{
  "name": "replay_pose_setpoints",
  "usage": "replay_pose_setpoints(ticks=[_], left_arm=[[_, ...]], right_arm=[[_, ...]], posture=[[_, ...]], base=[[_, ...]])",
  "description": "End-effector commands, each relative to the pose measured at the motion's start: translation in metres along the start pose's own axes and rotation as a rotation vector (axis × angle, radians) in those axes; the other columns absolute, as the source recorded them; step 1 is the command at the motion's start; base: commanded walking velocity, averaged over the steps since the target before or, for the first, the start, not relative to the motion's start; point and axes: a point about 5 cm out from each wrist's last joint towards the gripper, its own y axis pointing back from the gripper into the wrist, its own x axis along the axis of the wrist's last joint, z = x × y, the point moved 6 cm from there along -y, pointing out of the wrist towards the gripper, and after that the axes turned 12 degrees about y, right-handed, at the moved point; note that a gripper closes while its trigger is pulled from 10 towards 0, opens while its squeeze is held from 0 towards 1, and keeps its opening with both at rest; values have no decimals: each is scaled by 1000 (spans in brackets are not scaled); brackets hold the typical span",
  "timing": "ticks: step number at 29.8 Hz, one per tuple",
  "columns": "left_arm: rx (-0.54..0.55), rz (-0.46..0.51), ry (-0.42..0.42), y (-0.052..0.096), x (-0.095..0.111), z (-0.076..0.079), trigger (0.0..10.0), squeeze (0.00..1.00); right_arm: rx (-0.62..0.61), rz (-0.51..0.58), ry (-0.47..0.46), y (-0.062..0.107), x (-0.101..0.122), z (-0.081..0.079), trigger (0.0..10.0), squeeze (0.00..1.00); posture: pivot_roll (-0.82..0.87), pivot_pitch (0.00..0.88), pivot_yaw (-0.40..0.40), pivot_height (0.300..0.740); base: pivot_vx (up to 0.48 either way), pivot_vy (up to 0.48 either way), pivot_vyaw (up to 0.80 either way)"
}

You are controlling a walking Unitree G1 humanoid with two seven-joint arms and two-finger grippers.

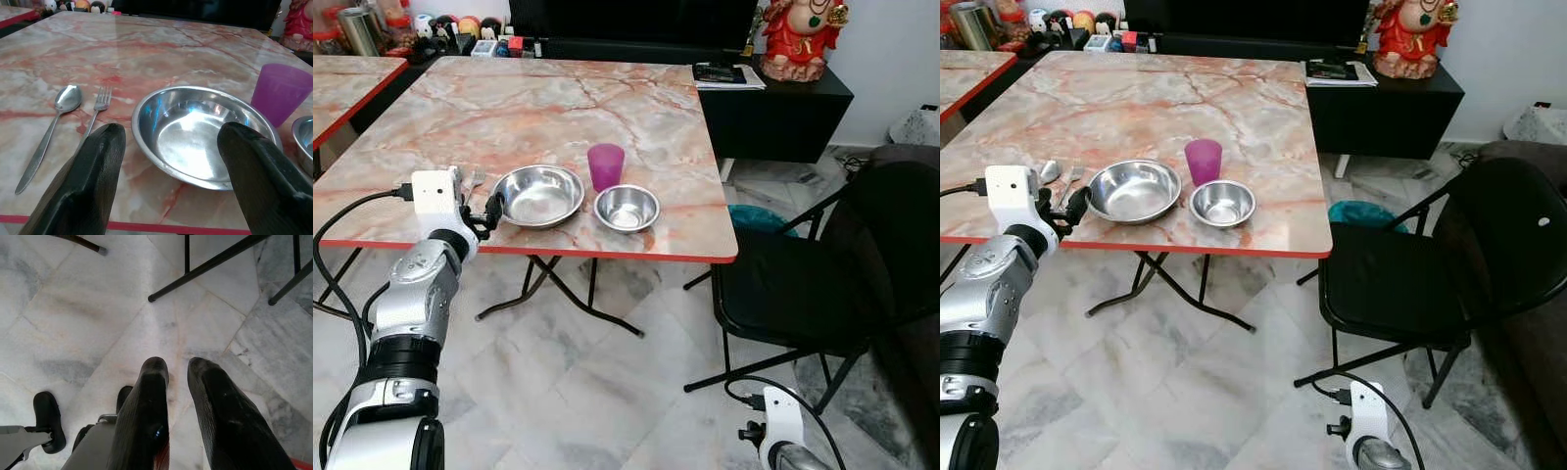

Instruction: Setting the table

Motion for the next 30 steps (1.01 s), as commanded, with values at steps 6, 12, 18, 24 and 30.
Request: replay_pose_setpoints(ticks=[6,12,18,24,30], left_arm=[[3,3,16,-2,3,2,10000,0],[13,-3,16,-2,2,1,10000,0],[14,-4,13,-2,1,2,10000,0],[4,6,11,-2,5,4,10000,0],[-8,24,34,-2,11,6,10000,0]], right_arm=[[-6,12,-5,0,3,2,10000,0],[-2,10,-1,0,4,1,10000,0],[-4,10,-4,0,3,2,10000,0],[-5,7,-4,0,3,2,10000,0],[-4,7,-2,0,3,2,10000,0]], posture=[[10,93,-45,736],[12,96,-46,736],[11,95,-47,736],[15,96,-48,736],[15,96,-48,736]], base=[[364,0,0],[363,0,0],[362,0,0],[358,0,0],[204,0,0]])
